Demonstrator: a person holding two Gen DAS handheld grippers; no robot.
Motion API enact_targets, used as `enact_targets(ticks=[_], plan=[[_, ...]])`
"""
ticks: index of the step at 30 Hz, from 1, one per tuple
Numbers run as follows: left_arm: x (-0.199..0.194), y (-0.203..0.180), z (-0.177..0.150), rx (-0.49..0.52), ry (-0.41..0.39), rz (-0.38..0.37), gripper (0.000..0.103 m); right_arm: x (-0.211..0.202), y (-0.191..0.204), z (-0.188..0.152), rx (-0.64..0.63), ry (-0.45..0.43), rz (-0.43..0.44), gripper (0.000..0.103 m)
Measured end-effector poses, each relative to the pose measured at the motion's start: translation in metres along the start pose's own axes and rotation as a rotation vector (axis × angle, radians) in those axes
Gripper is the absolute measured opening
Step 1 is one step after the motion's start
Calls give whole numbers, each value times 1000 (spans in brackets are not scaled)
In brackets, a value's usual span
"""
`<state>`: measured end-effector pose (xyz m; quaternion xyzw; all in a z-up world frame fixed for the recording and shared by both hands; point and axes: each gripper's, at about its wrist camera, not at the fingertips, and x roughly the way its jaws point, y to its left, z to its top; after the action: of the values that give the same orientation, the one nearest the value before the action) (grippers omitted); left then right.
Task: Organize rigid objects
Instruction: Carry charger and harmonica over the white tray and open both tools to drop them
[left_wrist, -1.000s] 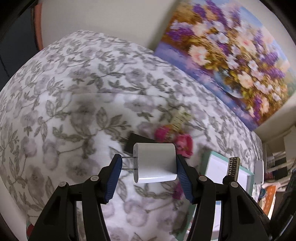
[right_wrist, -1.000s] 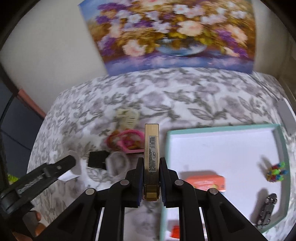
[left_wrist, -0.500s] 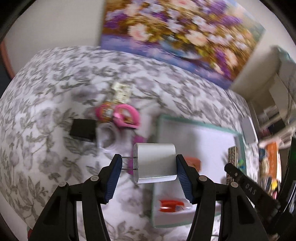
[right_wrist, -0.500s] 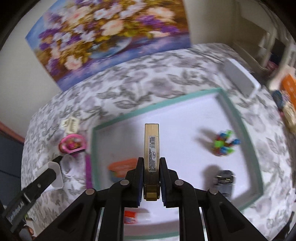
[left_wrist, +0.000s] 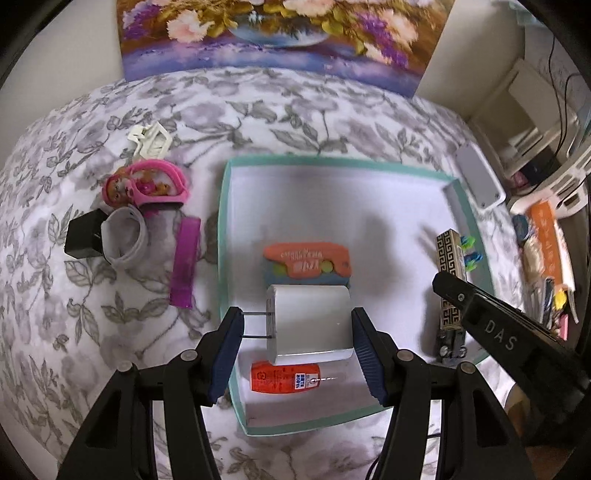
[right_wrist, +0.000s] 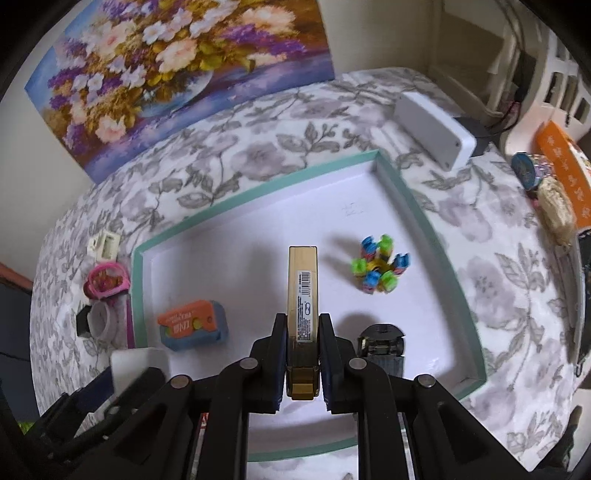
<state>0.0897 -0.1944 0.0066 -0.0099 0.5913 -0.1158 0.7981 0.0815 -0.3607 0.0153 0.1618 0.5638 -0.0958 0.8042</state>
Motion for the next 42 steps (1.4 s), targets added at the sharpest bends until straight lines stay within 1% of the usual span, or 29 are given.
enact_targets(ticks=[6,17,21,28,30,34,38,42], plan=[[10,-3,0,10,31,10,61,18,4,-5,-22,54,-10,17],[33,0,-3,16,95,39,61,39,2,-11,-33,107,-33,17],[37,5,-3,-10,116,28,61,45,1,-13,-33,124,-39,17],[30,10,2,-22,119,8,62,47,1,-13,-32,132,-47,18],[26,11,5,-23,114,-8,63,43,4,-12,-31,130,-39,19],[11,15,8,-38,81,-27,66,30,11,-8,-47,92,-40,19],[-7,27,11,-73,34,-25,67,13,17,-4,-61,46,-47,19],[-25,50,14,-131,-17,-11,68,-6,20,0,-76,3,-47,19]])
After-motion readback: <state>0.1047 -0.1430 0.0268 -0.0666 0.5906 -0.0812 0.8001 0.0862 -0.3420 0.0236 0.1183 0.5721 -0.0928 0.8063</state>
